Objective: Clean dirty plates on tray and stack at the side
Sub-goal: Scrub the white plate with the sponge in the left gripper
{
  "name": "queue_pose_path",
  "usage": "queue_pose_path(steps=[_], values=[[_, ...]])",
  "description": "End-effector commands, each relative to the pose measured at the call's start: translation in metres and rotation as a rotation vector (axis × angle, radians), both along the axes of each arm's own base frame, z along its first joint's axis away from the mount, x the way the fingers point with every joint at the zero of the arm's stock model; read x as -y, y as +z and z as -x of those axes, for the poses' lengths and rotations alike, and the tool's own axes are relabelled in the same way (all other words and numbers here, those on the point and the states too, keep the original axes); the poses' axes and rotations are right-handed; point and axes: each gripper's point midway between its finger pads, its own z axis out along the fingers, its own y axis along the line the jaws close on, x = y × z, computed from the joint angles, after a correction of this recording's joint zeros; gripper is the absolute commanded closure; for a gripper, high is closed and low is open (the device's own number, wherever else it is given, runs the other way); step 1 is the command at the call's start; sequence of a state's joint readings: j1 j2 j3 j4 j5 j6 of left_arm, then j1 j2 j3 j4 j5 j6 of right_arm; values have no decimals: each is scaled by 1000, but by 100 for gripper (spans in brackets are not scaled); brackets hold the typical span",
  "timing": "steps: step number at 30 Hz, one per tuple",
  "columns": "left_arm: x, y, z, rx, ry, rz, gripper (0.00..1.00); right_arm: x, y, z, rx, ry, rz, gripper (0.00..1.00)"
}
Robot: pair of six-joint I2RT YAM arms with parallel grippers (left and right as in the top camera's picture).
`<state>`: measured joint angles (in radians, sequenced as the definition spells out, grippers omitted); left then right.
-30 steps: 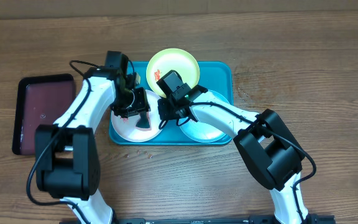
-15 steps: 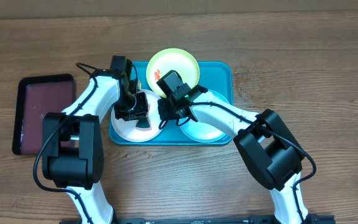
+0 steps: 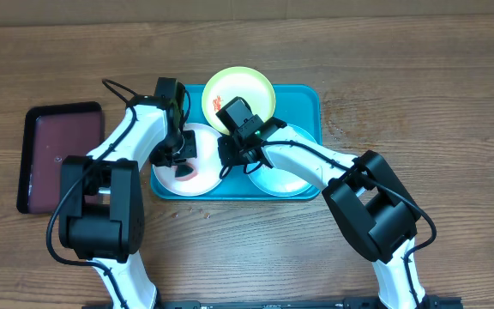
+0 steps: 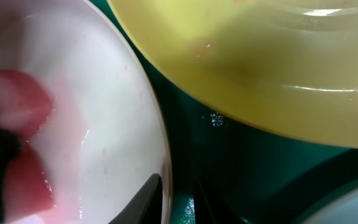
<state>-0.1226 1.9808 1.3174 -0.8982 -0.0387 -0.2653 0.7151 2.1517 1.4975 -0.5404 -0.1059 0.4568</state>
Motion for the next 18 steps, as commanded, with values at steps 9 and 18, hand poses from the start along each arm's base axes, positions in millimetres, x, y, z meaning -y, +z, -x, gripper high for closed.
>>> queue_pose_path(steps=[9, 18], values=[[-61, 11, -3, 10, -2, -340, 96, 1, -4, 4, -7, 19, 10, 80], [44, 9, -5, 2, -157, 274, 96, 0, -4, 3, -3, 19, 7, 80]])
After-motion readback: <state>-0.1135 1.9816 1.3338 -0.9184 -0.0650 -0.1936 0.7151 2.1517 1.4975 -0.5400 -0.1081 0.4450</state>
